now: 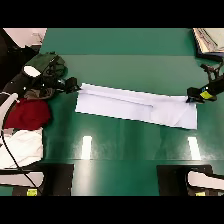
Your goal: Fold the shirts.
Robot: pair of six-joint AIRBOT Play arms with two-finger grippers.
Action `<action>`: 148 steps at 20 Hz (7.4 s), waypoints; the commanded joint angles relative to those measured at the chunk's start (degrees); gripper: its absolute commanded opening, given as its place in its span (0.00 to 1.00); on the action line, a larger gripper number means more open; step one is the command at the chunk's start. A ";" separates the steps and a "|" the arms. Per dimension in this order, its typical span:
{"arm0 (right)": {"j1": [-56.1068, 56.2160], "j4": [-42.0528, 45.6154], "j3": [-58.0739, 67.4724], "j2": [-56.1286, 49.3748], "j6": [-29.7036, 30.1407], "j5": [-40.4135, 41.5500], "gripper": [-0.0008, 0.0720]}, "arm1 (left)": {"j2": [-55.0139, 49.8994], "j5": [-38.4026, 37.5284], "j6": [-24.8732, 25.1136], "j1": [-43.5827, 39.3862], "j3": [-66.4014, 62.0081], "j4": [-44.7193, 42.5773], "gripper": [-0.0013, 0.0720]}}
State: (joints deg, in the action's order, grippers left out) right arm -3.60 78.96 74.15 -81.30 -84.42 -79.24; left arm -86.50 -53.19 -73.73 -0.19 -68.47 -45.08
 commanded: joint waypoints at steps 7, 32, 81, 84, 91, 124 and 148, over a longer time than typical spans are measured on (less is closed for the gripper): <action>-10.40 -20.59 2.99 -2.10 5.97 3.54 0.76 | -1.77 -9.64 0.74 -0.17 -10.78 4.81 0.63; -22.58 -35.78 -17.22 -11.65 26.75 0.81 0.16 | -2.05 -4.07 -3.02 -21.62 -10.69 -0.02 0.05; 47.19 -27.47 33.70 -20.06 11.74 20.04 0.83 | -4.76 -30.38 -7.26 4.39 -50.05 -16.33 0.05; 40.85 -18.62 32.76 -16.59 8.37 5.20 0.83 | -4.57 -33.55 -5.88 3.82 -45.31 -12.13 0.05; 22.21 -22.45 3.45 -6.05 5.79 3.23 0.83 | -4.28 -29.27 -4.24 0.44 -37.48 -11.50 0.05; -27.17 -37.40 -29.62 21.24 15.89 25.75 0.03 | -4.04 -25.46 -4.33 -12.81 -37.66 -10.97 0.05; -50.49 -6.25 -10.34 18.43 7.78 4.33 0.89 | -4.04 -21.77 -3.78 -16.48 -37.66 -12.39 0.05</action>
State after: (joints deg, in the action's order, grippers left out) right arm -56.51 75.05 58.48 -62.87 -74.48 -69.63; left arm -90.59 -75.02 -77.62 -16.64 -106.13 -57.39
